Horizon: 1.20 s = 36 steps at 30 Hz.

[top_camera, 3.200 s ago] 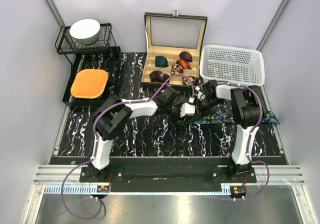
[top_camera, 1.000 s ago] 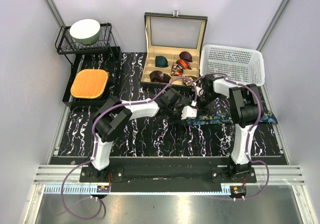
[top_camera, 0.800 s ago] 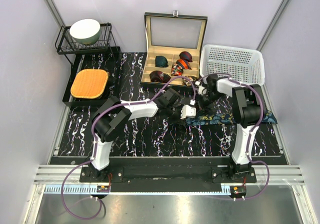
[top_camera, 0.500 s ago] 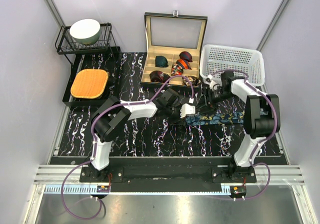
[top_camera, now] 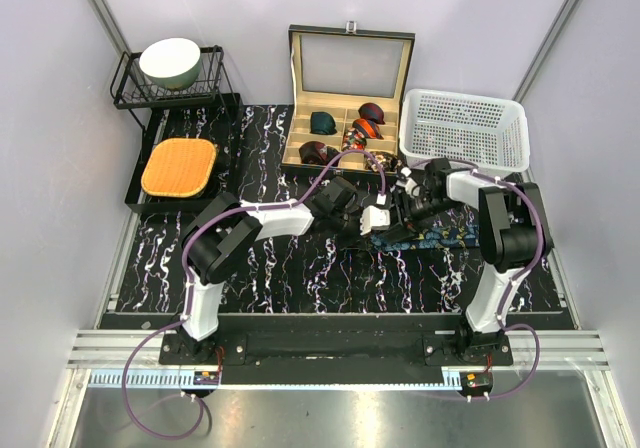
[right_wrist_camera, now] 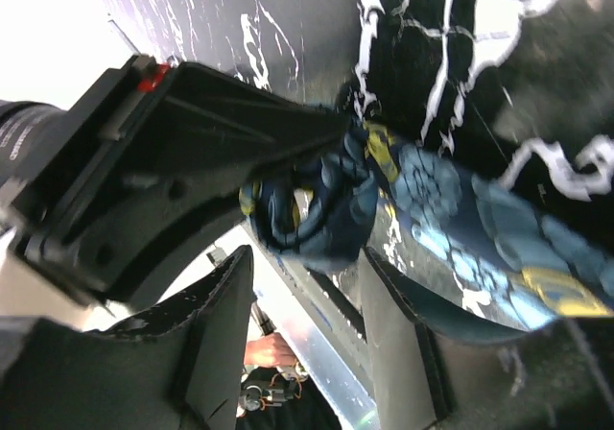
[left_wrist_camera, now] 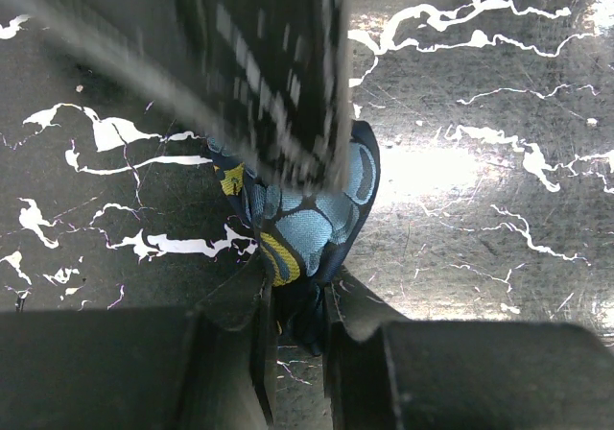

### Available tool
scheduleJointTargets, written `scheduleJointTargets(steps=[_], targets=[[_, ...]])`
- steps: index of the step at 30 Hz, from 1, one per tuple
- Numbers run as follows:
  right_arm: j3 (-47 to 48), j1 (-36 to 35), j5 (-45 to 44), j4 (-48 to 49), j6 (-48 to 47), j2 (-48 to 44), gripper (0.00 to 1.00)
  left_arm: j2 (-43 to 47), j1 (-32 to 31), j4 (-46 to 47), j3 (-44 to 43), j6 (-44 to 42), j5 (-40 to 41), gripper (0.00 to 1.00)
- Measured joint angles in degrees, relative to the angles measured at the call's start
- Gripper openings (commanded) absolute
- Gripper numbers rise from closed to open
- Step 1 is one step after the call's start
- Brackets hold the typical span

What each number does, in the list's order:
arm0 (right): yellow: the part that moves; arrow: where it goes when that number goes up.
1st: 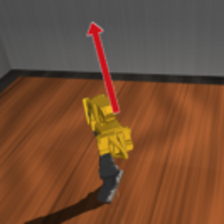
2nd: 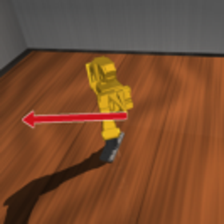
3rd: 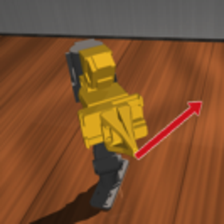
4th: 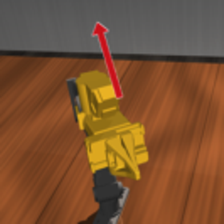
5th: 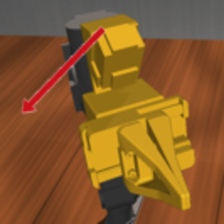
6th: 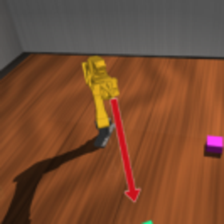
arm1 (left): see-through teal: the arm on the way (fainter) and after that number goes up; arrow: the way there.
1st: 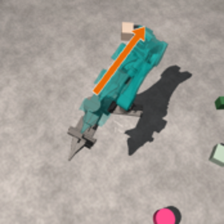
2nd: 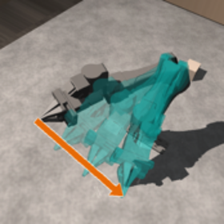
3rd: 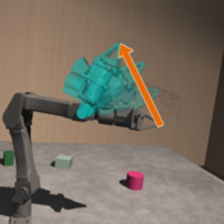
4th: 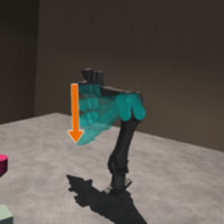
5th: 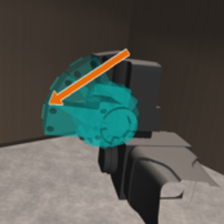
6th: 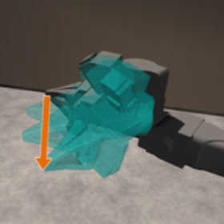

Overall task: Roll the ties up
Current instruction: Roll the tie at the center of the board.

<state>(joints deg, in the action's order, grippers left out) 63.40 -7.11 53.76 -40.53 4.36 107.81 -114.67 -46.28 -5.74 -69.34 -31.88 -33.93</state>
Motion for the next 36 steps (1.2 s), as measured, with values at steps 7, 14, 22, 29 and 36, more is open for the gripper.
scheduleJointTargets(steps=[7, 14, 22, 29, 36], targets=[[1.7, -2.1, 0.0, 2.0, 1.5, 3.5, 0.05, 0.0, 0.0, 0.1, 0.1, 0.0, 0.0, 0.05], [5.1, -2.8, -1.1, -0.8, -0.8, 4.7, 0.0, 0.3, 0.0, 1.8, 1.2, 0.0, -0.1, 0.15], [6.2, -3.3, -3.7, -0.6, -1.7, 7.6, 0.0, 0.6, 0.3, 4.3, 2.7, 0.0, -0.6, 0.41], [5.1, -3.2, -5.7, 1.1, -0.8, 9.2, 0.0, 2.5, 1.3, 8.1, 6.7, 1.2, -2.3, 0.69], [5.0, -3.3, -6.3, 1.5, 0.5, 9.2, 0.0, 4.7, 1.5, 9.3, 9.4, 4.9, -1.9, 0.74]])
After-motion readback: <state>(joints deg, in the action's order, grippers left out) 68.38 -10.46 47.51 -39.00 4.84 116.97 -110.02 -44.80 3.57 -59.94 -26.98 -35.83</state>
